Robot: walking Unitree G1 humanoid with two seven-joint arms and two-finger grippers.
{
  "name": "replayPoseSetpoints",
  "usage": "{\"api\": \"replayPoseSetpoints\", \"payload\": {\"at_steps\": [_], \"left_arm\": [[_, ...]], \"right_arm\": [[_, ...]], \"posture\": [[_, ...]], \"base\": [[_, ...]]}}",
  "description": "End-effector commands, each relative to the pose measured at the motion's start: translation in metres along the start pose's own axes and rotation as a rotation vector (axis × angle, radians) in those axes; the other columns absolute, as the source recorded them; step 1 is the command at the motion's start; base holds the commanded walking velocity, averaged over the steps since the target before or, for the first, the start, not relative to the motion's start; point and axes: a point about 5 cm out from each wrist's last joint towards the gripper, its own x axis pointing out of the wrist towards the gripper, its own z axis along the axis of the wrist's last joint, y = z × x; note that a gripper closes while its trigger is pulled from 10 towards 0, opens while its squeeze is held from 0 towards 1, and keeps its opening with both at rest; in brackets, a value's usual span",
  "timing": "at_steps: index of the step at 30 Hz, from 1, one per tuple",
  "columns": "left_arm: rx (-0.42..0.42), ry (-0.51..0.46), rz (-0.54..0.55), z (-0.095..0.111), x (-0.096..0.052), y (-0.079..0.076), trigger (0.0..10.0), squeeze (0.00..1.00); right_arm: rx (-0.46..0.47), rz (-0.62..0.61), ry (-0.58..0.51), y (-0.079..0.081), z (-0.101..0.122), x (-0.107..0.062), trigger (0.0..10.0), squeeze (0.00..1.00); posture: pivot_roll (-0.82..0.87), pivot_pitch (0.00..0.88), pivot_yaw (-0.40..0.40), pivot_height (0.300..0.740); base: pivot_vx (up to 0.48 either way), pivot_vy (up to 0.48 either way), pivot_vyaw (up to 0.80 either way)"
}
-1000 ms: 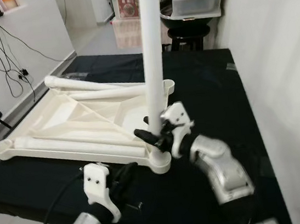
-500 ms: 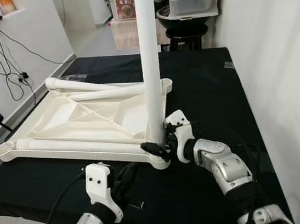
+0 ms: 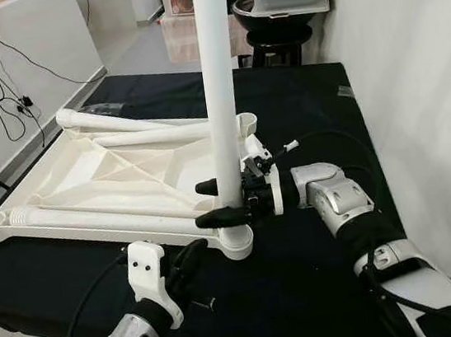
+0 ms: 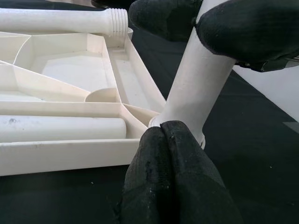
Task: Building children table
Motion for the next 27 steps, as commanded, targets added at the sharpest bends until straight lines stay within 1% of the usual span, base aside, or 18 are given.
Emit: {"api": "replayPoseSetpoints", "payload": {"at_steps": [1,7,8,9,10,11,12,13,14,15,16,17,18,19,21,23,24,27], "left_arm": [[-0.006,0.010,0.007,-0.002,-0.001,0.000,10.0,0.00],[-0.010,0.010,0.004,-0.002,-0.002,-0.001,10.0,0.00],[-0.010,0.010,0.005,-0.002,-0.003,-0.001,10.0,0.00],[-0.010,0.010,0.005,-0.002,-0.003,-0.001,10.0,0.00],[-0.010,0.012,0.005,-0.003,-0.004,-0.001,10.0,0.00],[-0.005,0.014,0.005,-0.003,-0.004,-0.001,10.0,0.00],[-0.005,0.014,0.005,-0.003,-0.004,-0.001,10.0,0.00],[-0.002,0.015,0.005,-0.002,-0.005,-0.001,10.0,0.00],[0.004,0.018,0.007,-0.003,-0.005,0.000,10.0,0.00],[0.004,0.018,0.007,-0.003,-0.005,0.000,10.0,0.00],[0.012,0.021,0.009,-0.004,-0.005,0.000,10.0,0.00],[0.005,0.017,0.018,-0.004,-0.004,0.001,10.0,0.00],[0.005,0.017,0.018,-0.004,-0.004,0.001,10.0,0.00],[0.004,0.027,0.001,-0.005,-0.002,0.000,10.0,0.00],[0.009,0.032,-0.007,-0.005,-0.002,-0.001,10.0,0.00],[0.020,0.016,0.028,-0.005,-0.004,0.001,10.0,0.00],[0.019,0.011,0.038,-0.005,-0.005,0.001,10.0,0.00],[0.015,0.013,0.033,-0.005,-0.004,0.001,10.0,0.00]], "right_arm": [[0.001,0.010,-0.009,0.000,-0.001,0.005,0.0,0.00],[-0.009,-0.068,-0.036,-0.003,-0.012,-0.007,0.0,0.00],[-0.001,-0.137,-0.022,-0.002,-0.021,-0.009,0.0,0.00],[-0.001,-0.137,-0.022,-0.002,-0.021,-0.009,0.0,0.00],[0.017,-0.229,-0.006,-0.001,-0.031,-0.009,0.0,0.00],[0.190,-0.685,-0.083,-0.007,-0.045,-0.005,0.0,0.00],[0.190,-0.685,-0.083,-0.007,-0.045,-0.005,0.0,0.00],[0.418,-1.074,-0.090,0.002,-0.067,-0.010,0.0,0.00],[0.313,-1.077,-0.063,0.014,-0.061,-0.010,0.0,0.00],[0.313,-1.077,-0.063,0.014,-0.061,-0.010,0.0,0.00],[0.196,-1.013,-0.049,0.020,-0.051,-0.008,0.0,0.00],[0.106,-0.802,0.033,0.016,-0.050,0.000,0.0,0.00],[0.106,-0.802,0.033,0.016,-0.050,0.000,0.0,0.00],[0.159,-0.800,0.091,0.012,-0.065,0.003,0.0,0.00],[0.167,-0.780,0.105,0.014,-0.069,0.006,0.0,0.00],[0.090,-0.746,0.125,0.020,-0.064,0.011,0.0,0.00],[0.078,-0.749,0.138,0.022,-0.064,0.009,10.0,0.00],[0.091,-0.769,0.145,0.027,-0.064,0.009,10.0,0.00]], "posture": [[0.02,0.046,-0.006,0.740],[0.02,0.055,-0.003,0.740],[0.02,0.058,-0.008,0.740],[0.02,0.058,-0.008,0.740],[0.03,0.060,-0.022,0.740],[0.03,0.065,-0.053,0.740],[0.03,0.065,-0.053,0.740],[0.04,0.067,-0.052,0.740],[0.01,0.082,-0.010,0.740],[0.01,0.082,-0.010,0.740],[0.00,0.054,-0.014,0.740],[0.04,0.048,-0.037,0.740],[0.04,0.048,-0.037,0.740],[0.04,0.053,-0.038,0.740],[0.04,0.045,-0.036,0.740],[0.03,0.038,-0.034,0.740],[0.03,0.034,-0.031,0.740],[0.03,0.034,-0.031,0.740]], "base": [[0.000,0.000,0.00],[0.000,0.000,0.00],[0.000,0.000,0.00],[0.000,0.000,0.00],[0.000,0.000,0.00],[0.000,0.000,0.00],[0.000,0.000,0.00],[0.000,0.000,0.00],[0.000,0.000,0.00],[0.000,0.000,0.00],[0.000,0.000,0.00],[0.000,0.000,0.00],[0.000,0.000,0.00],[0.000,0.000,0.00],[0.000,0.000,0.00],[0.000,0.000,0.00],[0.000,0.000,0.00],[0.000,0.000,0.00]]}}
